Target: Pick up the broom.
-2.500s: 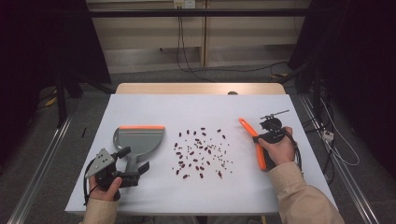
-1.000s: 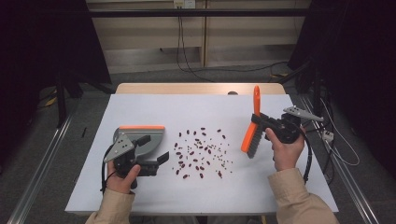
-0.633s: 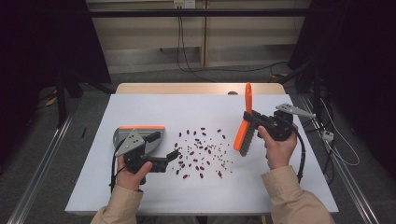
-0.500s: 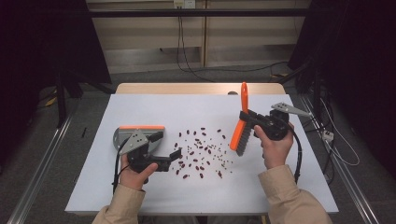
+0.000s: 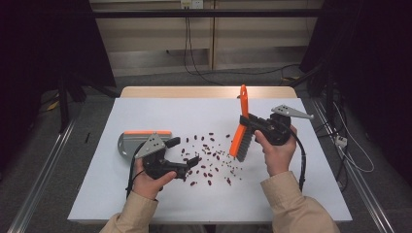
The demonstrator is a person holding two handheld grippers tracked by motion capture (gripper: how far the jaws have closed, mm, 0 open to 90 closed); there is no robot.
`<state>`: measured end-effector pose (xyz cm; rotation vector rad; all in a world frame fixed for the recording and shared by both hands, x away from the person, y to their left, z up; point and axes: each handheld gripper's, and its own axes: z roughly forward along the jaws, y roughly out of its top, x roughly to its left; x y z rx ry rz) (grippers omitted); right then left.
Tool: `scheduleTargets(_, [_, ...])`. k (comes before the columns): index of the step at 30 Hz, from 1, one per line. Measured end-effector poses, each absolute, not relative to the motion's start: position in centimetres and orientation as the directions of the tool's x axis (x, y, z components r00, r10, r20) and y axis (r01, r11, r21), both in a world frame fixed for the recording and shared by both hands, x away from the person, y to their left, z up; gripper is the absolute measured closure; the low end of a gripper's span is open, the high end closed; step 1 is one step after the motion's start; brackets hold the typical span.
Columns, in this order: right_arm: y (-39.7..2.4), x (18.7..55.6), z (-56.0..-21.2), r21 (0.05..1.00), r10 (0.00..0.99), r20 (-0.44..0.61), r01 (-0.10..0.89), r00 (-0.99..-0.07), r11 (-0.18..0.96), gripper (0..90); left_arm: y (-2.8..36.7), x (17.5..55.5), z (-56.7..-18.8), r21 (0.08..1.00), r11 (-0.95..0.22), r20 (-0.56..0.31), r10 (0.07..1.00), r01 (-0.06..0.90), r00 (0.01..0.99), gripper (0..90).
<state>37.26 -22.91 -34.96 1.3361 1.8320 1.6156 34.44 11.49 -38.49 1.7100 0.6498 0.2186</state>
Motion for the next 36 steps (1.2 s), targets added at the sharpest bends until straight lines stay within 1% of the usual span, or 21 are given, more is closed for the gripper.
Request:
scheduleTargets(11, [-22.1, 37.9, -35.4, 0.908, 0.802, 0.304, 0.411, -0.514, -0.082, 71.4, 10.0, 35.0, -38.4, 0.942, -0.116, -0.218, 0.498, 0.314, 0.839, 3.4])
scheduleTargets(14, [-21.6, 38.0, -35.7, 0.907, 0.798, 0.310, 0.413, -0.517, -0.085, 71.4, 9.4, 35.2, -38.5, 0.940, -0.126, -0.217, 0.498, 0.318, 0.839, 5.0])
scheduleTargets(19, [-20.7, 38.1, -35.5, 0.909, 0.795, 0.304, 0.410, -0.525, -0.077, 71.3, 8.2, 35.4, -38.9, 0.930, -0.149, -0.230, 0.480, 0.337, 0.847, 11.5])
scheduleTargets(22, [-20.1, 38.2, -35.3, 0.910, 0.784, 0.318, 0.405, -0.534, -0.094, 71.3, 7.7, 35.7, -39.2, 0.923, -0.153, -0.245, 0.473, 0.353, 0.846, 14.0])
scheduleTargets(25, [-19.3, 38.3, -34.9, 0.913, 0.777, 0.309, 0.400, -0.548, -0.081, 71.3, 7.4, 35.8, -39.3, 0.917, -0.162, -0.253, 0.470, 0.365, 0.846, 17.2])
scheduleTargets(29, [-18.2, 38.3, -34.5, 0.919, 0.773, 0.287, 0.392, -0.566, -0.054, 71.3, 7.1, 35.7, -39.3, 0.915, -0.172, -0.247, 0.475, 0.364, 0.845, 25.8])
scheduleTargets(31, [-17.8, 38.4, -34.5, 0.920, 0.771, 0.283, 0.388, -0.571, -0.050, 71.3, 7.1, 35.7, -39.4, 0.912, -0.167, -0.259, 0.474, 0.375, 0.841, 29.8])
scheduleTargets(36, [-16.6, 38.6, -34.8, 0.920, 0.770, 0.273, 0.390, -0.576, -0.034, 71.3, 7.0, 35.9, -39.6, 0.898, -0.187, -0.266, 0.490, 0.398, 0.830, 37.9])
